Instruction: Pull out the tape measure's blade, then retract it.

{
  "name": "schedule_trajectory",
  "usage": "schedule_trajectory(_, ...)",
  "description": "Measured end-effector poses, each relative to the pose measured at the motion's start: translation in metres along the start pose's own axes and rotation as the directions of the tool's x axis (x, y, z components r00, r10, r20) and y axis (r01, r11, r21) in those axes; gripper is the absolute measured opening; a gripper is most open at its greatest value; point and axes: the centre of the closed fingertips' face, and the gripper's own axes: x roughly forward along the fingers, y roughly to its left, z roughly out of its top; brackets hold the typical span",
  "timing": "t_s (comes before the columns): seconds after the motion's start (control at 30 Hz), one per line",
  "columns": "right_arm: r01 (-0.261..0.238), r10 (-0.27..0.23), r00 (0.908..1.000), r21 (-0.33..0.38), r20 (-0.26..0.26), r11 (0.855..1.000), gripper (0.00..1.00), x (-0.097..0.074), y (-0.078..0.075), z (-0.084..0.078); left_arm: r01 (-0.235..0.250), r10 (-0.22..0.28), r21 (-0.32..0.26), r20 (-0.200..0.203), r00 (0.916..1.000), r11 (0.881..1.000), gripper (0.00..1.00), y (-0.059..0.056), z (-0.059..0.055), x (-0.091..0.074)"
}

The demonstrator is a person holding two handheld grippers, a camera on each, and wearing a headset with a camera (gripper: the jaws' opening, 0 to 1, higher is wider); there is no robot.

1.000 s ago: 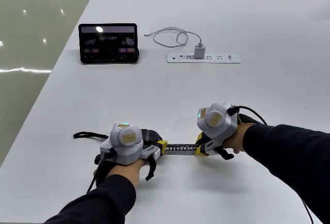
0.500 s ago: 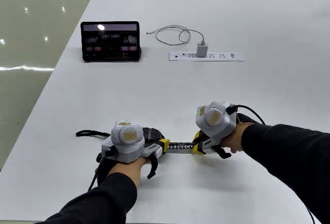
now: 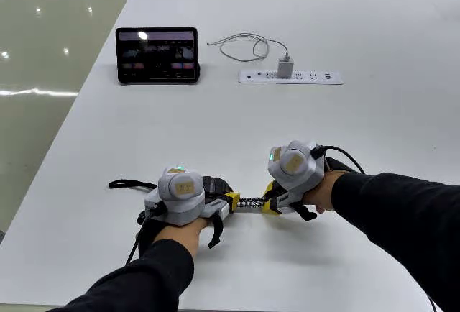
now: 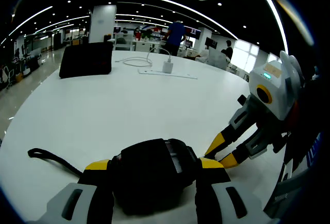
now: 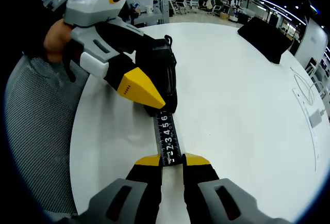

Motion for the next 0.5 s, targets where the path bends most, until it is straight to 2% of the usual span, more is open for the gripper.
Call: schedule_trajectory(0.5,0.005,-0.004,0.9995,-0.007,0.032,1.000,0.10,0.008,0.001,0.011,0.002,-0.002,-0.009,-0.001,1.0000,1.000,0.60,0.001,0.000,0.001)
